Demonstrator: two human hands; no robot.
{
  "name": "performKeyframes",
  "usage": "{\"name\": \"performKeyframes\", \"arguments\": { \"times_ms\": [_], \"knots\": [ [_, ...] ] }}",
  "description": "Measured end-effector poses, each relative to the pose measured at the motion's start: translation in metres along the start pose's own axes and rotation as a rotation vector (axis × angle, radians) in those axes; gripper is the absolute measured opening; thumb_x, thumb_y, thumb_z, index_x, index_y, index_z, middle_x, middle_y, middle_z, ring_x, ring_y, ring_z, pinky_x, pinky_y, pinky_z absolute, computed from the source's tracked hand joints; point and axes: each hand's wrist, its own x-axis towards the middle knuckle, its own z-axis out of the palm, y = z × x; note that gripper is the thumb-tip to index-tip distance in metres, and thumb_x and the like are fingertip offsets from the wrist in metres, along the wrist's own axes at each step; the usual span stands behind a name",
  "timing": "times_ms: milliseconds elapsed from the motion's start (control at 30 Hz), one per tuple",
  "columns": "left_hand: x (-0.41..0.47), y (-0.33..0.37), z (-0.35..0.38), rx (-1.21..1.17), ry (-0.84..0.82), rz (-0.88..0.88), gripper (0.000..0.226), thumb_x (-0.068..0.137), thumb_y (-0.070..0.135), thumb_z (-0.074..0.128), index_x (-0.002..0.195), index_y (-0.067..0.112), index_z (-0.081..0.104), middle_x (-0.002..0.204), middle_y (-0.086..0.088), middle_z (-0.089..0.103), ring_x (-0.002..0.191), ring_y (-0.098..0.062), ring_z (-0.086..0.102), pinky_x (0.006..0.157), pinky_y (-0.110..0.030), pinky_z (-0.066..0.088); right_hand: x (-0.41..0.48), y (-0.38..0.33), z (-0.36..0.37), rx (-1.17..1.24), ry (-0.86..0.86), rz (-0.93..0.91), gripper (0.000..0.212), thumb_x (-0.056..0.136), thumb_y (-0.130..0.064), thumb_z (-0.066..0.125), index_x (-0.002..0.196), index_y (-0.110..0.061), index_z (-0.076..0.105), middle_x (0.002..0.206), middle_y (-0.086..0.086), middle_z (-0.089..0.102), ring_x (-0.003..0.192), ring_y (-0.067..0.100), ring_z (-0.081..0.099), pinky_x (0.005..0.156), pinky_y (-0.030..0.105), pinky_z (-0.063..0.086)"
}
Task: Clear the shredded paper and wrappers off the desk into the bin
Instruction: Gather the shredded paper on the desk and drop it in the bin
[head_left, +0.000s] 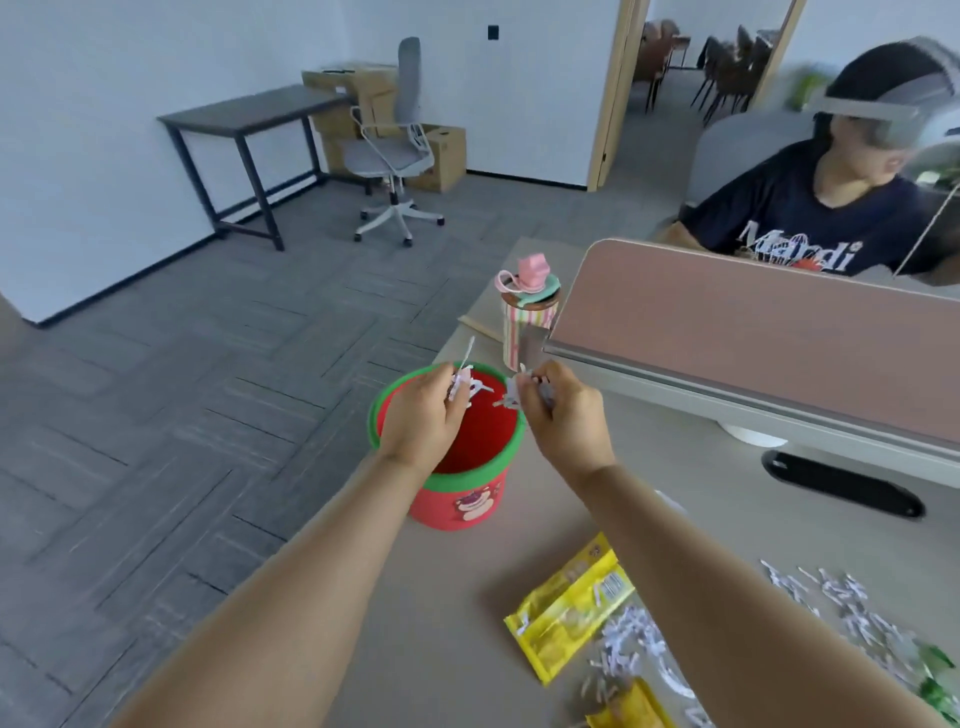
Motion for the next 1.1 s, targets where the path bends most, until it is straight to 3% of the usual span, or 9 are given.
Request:
{"name": "performKeyframes", "arguments": {
  "times_ms": [100,233,367,533,633,733,800,933,1100],
  "knots": [
    [0.012,-0.021,0.014,0.009,-0.139,-0.018,0.031,0.094,0.018,0.051,0.064,0.012,0.041,0.051,0.002,0.042,0.043,-0.019,0.039,0.038,-0.022,0.018,0.017,-0.001,0.018,0.016,0.028,-0.005,0.019,0.088,-0.012,0.057,0.073,-0.002,0.052,0.05,-0.006,0.039,0.043,0.002,0.035,0.041,0.022,0.026],
    [0.009,-0.046,0.03,0.195,-0.678,-0.093,0.033,0.094,0.041,0.044,0.069,0.02,0.04,0.065,0.004,0.047,0.064,-0.02,0.049,0.046,-0.028,0.027,0.033,0.005,0.039,0.022,0.052,0.007,0.02,0.088,-0.014,0.057,0.074,0.0,0.053,0.053,0.004,0.048,0.044,0.016,0.039,0.043,0.02,0.029],
    [0.007,-0.054,0.029,0.276,-0.903,-0.134,0.061,0.08,0.057,0.055,0.124,0.017,0.044,0.122,-0.003,0.051,0.109,-0.023,0.046,0.085,-0.039,0.044,0.039,0.011,0.054,0.071,0.068,0.036,0.019,0.088,-0.016,0.056,0.075,-0.002,0.053,0.05,-0.005,0.044,0.044,0.004,0.043,0.043,0.01,0.029],
    [-0.001,-0.062,0.009,0.178,-0.613,-0.037,0.086,0.074,0.06,0.057,0.139,0.013,0.027,0.14,-0.008,0.038,0.126,-0.028,0.032,0.101,-0.046,0.031,0.038,0.015,0.063,0.118,0.06,0.023,0.022,0.087,-0.024,0.051,0.073,-0.007,0.049,0.049,-0.014,0.037,0.047,0.001,0.044,0.042,0.012,0.027],
    [-0.013,-0.069,0.0,0.065,-0.373,-0.019,0.071,0.075,0.051,0.052,0.13,0.008,0.037,0.126,-0.011,0.048,0.114,-0.027,0.043,0.091,-0.042,0.038,0.035,0.014,0.068,0.121,0.004,0.039,0.024,0.09,-0.025,0.053,0.077,-0.005,0.051,0.05,-0.01,0.04,0.043,0.006,0.041,0.042,0.017,0.03],
    [-0.028,-0.075,0.0,-0.038,-0.198,-0.196,0.055,0.078,0.033,0.054,0.123,0.005,0.043,0.119,-0.009,0.051,0.109,-0.019,0.042,0.088,-0.029,0.034,0.034,0.01,0.078,0.061,-0.108,0.012,0.021,0.09,-0.024,0.055,0.084,-0.004,0.053,0.056,-0.003,0.048,0.046,0.014,0.045,0.045,0.024,0.033],
    [-0.035,-0.077,0.002,-0.107,-0.091,-0.324,0.043,0.079,0.011,0.058,0.119,0.002,0.046,0.117,-0.01,0.051,0.108,-0.018,0.043,0.088,-0.021,0.03,0.034,0.012,0.085,-0.039,-0.304,-0.018,0.02,0.088,-0.026,0.058,0.092,-0.006,0.055,0.076,0.004,0.058,0.068,0.023,0.055,0.058,0.031,0.042],
    [-0.041,-0.075,0.003,-0.114,-0.051,-0.329,0.031,0.081,-0.01,0.047,0.11,0.0,0.052,0.11,-0.011,0.056,0.105,-0.025,0.05,0.086,-0.003,0.026,0.03,0.023,0.093,-0.349,-0.783,-0.018,0.031,0.086,-0.036,0.056,0.112,-0.019,0.058,0.126,0.006,0.05,0.116,0.028,0.041,0.095,0.043,0.039],
    [-0.043,-0.066,0.0,-0.061,-0.098,-0.273,0.025,0.081,-0.01,0.05,0.103,0.001,0.057,0.103,-0.012,0.057,0.098,-0.026,0.052,0.081,-0.017,0.034,0.024,0.017,0.087,-0.366,-0.753,-0.104,0.025,0.091,-0.028,0.049,0.111,-0.018,0.059,0.118,0.002,0.061,0.109,0.026,0.051,0.091,0.044,0.043]
  ]
}}
